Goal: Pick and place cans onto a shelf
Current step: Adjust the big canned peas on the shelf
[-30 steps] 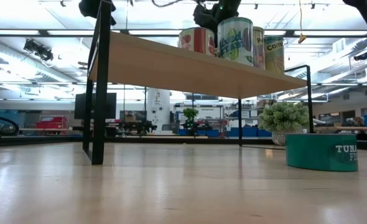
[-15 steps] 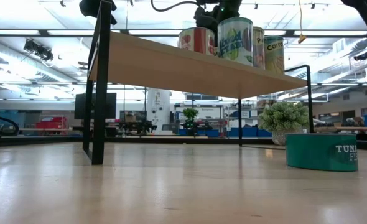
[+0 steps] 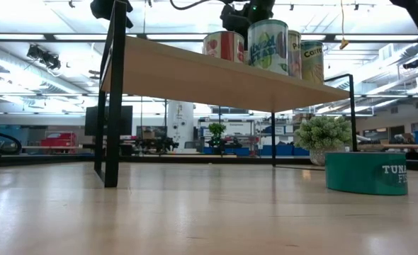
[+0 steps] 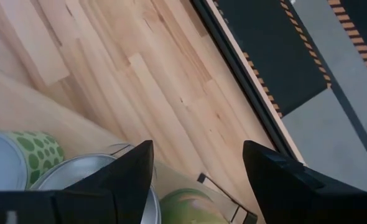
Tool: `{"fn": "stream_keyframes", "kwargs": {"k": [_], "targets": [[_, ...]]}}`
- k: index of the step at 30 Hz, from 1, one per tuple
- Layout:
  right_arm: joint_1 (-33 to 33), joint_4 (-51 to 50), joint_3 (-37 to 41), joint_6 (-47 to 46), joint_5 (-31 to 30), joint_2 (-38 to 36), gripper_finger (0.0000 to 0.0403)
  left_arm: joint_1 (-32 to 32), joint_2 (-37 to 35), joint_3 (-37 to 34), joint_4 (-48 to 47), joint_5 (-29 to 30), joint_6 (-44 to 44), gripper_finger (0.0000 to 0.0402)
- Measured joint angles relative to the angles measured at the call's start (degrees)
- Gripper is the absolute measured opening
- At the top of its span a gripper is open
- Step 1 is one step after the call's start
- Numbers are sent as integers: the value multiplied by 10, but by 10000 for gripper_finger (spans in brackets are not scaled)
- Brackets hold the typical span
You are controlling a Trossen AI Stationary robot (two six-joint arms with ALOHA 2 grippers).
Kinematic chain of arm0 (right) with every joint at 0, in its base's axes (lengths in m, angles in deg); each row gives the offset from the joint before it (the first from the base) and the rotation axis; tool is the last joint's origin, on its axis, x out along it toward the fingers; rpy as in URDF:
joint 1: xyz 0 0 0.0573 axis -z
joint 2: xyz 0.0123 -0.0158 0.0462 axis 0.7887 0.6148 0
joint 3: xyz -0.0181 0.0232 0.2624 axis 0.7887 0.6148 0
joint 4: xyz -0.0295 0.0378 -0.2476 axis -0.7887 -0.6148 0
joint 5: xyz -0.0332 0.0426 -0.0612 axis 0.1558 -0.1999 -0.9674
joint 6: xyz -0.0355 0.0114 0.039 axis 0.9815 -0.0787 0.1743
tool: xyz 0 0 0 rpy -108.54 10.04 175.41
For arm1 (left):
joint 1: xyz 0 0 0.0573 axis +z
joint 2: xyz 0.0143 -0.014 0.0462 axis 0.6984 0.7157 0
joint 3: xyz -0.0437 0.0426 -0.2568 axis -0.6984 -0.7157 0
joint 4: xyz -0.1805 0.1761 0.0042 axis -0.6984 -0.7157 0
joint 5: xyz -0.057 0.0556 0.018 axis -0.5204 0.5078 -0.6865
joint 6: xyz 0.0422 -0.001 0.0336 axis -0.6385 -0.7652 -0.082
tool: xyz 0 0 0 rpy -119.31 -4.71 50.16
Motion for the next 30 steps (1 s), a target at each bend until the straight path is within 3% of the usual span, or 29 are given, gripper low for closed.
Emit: {"fn": "stream_keyframes", "kwargs": {"k": [7, 30], "targets": [[-5, 3, -11, 26, -19, 2, 255, 0, 0, 0, 0, 0, 0, 325], [-22, 22, -3, 74, 32, 2, 255, 0, 0, 0, 0, 0, 11, 325]]}}
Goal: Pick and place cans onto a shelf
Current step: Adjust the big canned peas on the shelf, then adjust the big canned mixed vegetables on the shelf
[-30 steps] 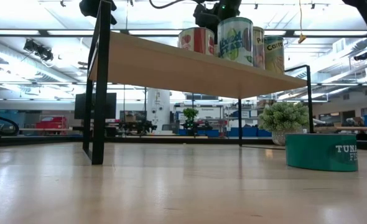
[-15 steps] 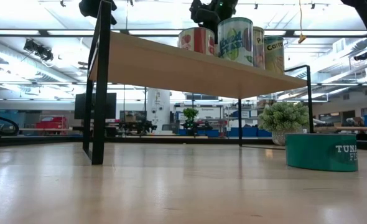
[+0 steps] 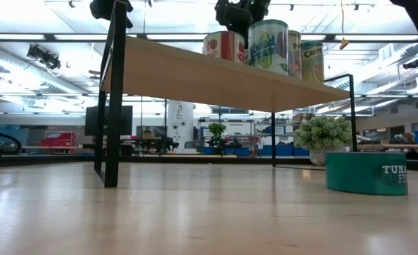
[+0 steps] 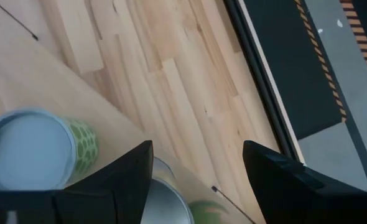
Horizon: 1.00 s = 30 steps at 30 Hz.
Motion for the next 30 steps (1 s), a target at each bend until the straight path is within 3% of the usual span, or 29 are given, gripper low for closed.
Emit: {"fn": "stream_keyframes", "kwargs": {"k": [15, 22, 30], "targets": [[-16, -5, -47, -5, 0, 0, 255, 0, 0, 0, 0, 0, -1, 325], [-106, -30, -82, 52, -7, 0, 253, 0, 0, 0, 0, 0, -1, 325], [-246, -59, -82, 110, -72, -1, 245, 0, 0, 0, 0, 0, -3, 325]]}}
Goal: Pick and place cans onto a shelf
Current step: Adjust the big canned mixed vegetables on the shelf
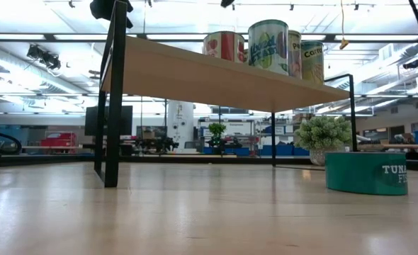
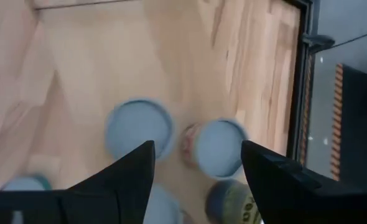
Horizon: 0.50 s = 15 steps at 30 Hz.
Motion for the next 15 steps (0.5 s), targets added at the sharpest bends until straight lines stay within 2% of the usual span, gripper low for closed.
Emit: {"fn": "stream_keyframes", "kwargs": {"k": [9, 15], "targets": [[-89, -85, 0, -55, -88, 0, 240, 0, 0, 0, 0, 0, 0, 325], [-107, -96, 38, -80, -95, -1, 239, 0, 0, 0, 0, 0, 0, 325]]}}
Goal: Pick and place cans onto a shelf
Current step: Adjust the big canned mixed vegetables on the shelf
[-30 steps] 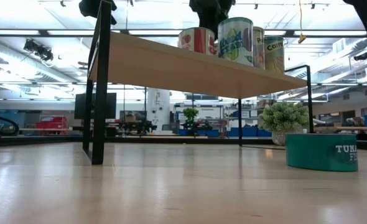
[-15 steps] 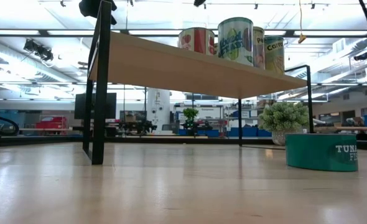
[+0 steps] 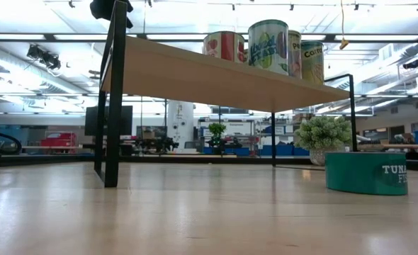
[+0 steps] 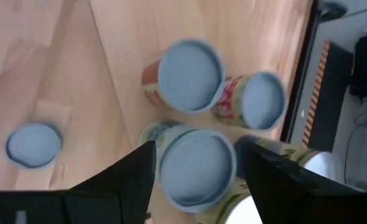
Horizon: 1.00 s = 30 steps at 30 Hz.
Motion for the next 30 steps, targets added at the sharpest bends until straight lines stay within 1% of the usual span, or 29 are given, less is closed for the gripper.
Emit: {"fn": "stream_keyframes", "kwargs": {"k": [6, 12, 17, 30], "targets": [[-9, 3, 48, -19, -3, 1, 239, 0, 0, 0, 0, 0, 2, 325], [-11, -10, 86, -21, -31, 1, 239, 0, 0, 0, 0, 0, 1, 325], [-10, 5, 112, -12, -32, 1, 239, 0, 0, 0, 0, 0, -3, 325], [26, 23, 120, 15, -47, 1, 239, 0, 0, 0, 0, 0, -4, 325]]}}
